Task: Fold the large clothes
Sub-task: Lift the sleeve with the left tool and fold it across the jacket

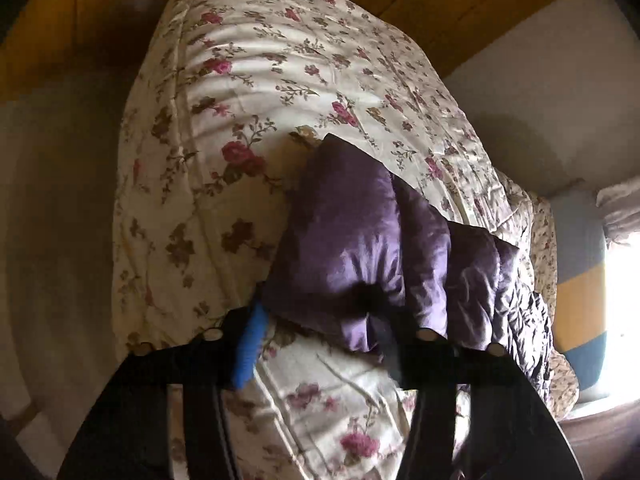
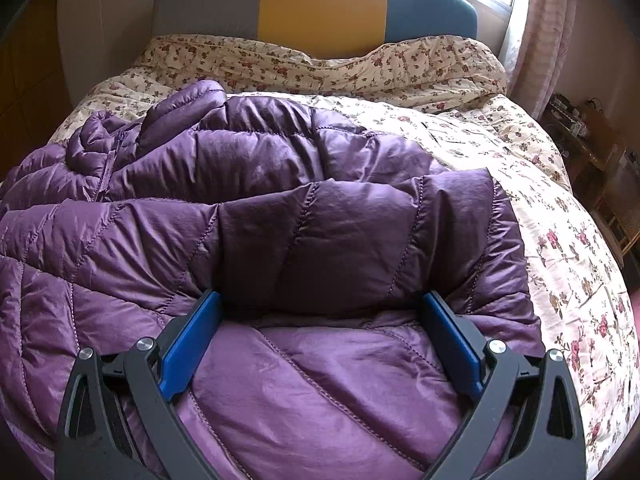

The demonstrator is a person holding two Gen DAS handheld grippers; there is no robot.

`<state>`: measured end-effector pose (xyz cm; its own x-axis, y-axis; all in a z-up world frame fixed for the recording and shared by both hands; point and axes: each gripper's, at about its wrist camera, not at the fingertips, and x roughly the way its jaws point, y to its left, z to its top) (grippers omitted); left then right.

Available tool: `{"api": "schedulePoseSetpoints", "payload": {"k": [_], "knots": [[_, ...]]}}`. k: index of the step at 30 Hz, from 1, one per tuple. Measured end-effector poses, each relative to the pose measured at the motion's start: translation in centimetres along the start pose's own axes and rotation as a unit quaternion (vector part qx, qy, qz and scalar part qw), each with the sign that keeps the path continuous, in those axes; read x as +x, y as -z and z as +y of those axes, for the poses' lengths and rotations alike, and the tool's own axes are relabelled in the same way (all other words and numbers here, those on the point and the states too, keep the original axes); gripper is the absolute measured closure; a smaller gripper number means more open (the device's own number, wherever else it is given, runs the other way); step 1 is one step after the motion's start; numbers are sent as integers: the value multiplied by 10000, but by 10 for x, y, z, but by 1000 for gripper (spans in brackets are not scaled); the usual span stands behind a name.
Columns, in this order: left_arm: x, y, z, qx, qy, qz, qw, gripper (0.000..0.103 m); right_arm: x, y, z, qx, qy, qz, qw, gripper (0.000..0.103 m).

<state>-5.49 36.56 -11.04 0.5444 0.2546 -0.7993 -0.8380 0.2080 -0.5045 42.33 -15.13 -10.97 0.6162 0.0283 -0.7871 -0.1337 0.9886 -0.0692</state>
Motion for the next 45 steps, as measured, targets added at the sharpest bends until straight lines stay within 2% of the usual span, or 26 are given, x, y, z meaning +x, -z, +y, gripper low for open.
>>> {"api": "schedulePoseSetpoints", "payload": {"k": [2, 3, 4, 10, 16, 19, 25, 26, 31, 32, 35, 38, 45], "knots": [[1, -1, -4, 103, 43, -67, 9999, 70, 0, 1, 0, 8, -9, 2, 10000, 4], [2, -2, -7, 153, 96, -62, 9998, 81, -1, 0, -1, 7, -8, 2, 10000, 4], [1, -2, -13, 246, 110, -89, 9996, 85, -1, 1, -1, 8, -9, -1, 10000, 4], [-14, -8, -77, 1203, 591, -448, 9900, 87, -1, 0, -1, 12, -12, 1, 10000, 4], [-3, 8, -173, 1953, 1312, -385, 9712, 87, -1, 1, -1, 19, -16, 2, 10000, 4], [9, 29, -225, 2377, 1606, -247, 9576, 87, -1, 0, -1, 25, -23, 3, 10000, 4], [35, 93, -320, 3089, 2254, 393, 9232, 87, -1, -1, -2, 39, -44, 0, 10000, 4], [40, 107, -338, 3201, 2388, 560, 9151, 87, -1, 0, -2, 39, -43, 2, 10000, 4], [54, 162, -397, 3568, 2765, 979, 8869, 87, -1, -1, -2, 70, -87, 4, 9999, 4], [56, 176, -410, 3660, 2889, 1089, 8779, 87, -1, -1, -2, 72, -89, 3, 9999, 4], [62, 199, -438, 3792, 3132, 1331, 8605, 87, -1, -1, -1, 79, -95, 4, 9999, 4], [66, 227, -463, 4007, 3392, 1608, 8358, 87, -1, -1, -1, 89, -109, 2, 9999, 4], [84, 271, -486, 4224, 3648, 2110, 8025, 87, 1, -3, 3, 152, -175, -11, 9997, 4]]}}
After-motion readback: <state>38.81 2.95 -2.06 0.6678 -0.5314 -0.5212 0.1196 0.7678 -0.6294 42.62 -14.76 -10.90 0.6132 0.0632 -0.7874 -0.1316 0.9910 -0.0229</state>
